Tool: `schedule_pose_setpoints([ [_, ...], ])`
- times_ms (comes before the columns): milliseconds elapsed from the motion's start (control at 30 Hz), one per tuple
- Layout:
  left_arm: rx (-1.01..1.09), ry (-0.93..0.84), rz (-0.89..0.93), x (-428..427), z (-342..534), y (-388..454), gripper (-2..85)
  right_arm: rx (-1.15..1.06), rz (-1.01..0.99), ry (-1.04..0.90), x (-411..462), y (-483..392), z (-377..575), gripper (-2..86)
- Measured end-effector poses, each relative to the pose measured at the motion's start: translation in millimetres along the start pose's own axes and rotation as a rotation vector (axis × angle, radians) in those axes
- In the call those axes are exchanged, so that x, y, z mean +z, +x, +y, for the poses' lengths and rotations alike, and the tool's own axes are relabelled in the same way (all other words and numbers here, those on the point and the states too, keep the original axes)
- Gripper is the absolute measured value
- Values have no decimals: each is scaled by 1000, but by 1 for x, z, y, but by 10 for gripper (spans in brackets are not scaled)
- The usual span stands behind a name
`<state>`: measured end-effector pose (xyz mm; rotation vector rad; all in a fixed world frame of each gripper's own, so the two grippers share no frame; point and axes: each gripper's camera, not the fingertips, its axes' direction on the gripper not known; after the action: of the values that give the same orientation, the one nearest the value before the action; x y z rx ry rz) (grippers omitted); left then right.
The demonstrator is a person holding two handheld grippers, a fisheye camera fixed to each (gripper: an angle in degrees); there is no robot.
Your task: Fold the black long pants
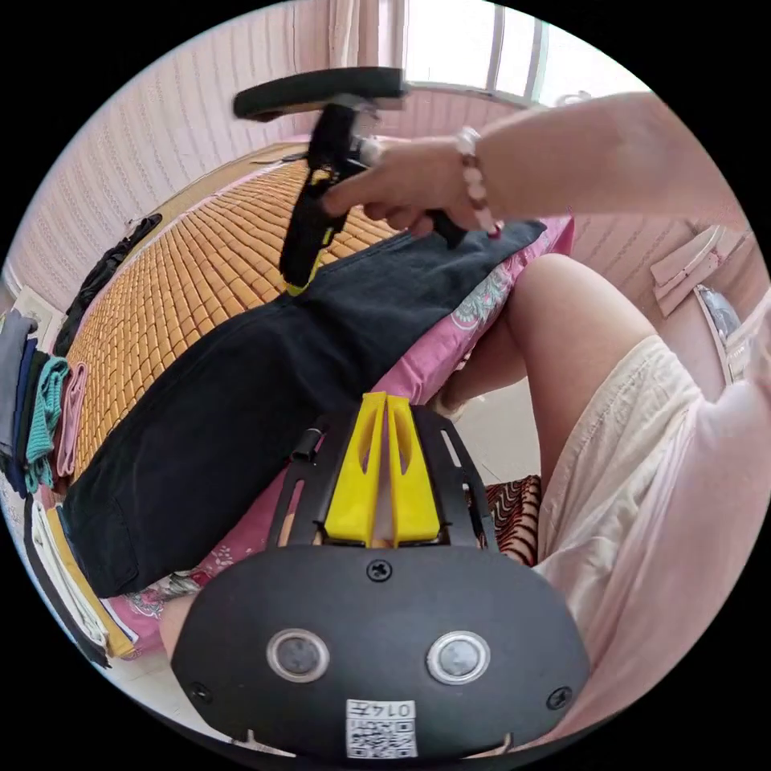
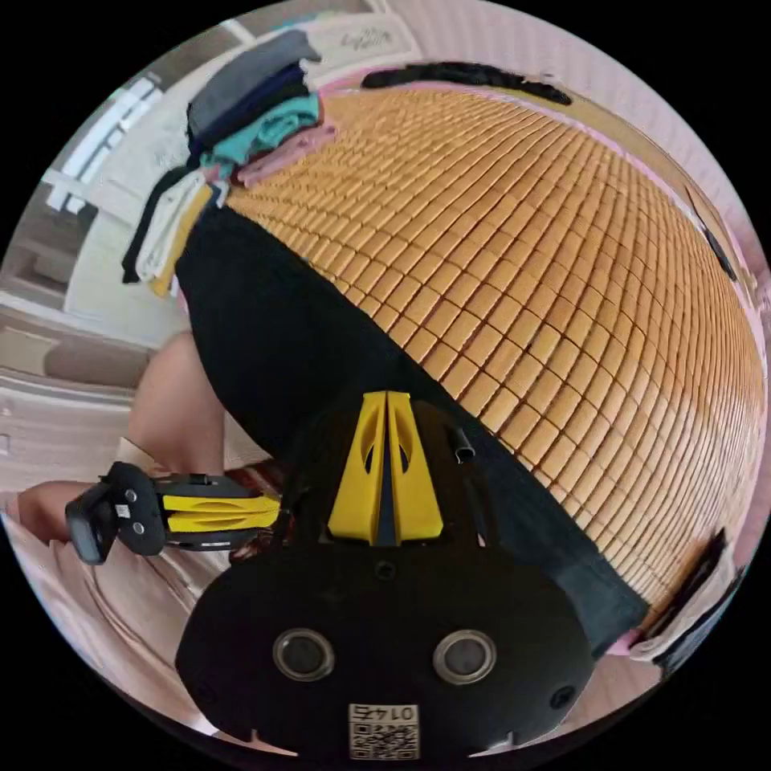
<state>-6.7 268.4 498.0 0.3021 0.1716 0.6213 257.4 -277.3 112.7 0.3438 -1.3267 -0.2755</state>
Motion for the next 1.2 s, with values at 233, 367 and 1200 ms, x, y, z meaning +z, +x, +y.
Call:
schedule_pose_setpoints([
  [233, -132, 103, 13, -14, -18, -27, 43, 605, 137, 369, -124, 136, 230, 17],
  [367, -172, 35, 41, 3, -32, -36, 57, 902, 97, 407, -149, 197, 323, 72],
  [1200, -345, 53, 102, -25, -57, -100, 29, 536, -83, 653, -252, 152, 366, 30],
])
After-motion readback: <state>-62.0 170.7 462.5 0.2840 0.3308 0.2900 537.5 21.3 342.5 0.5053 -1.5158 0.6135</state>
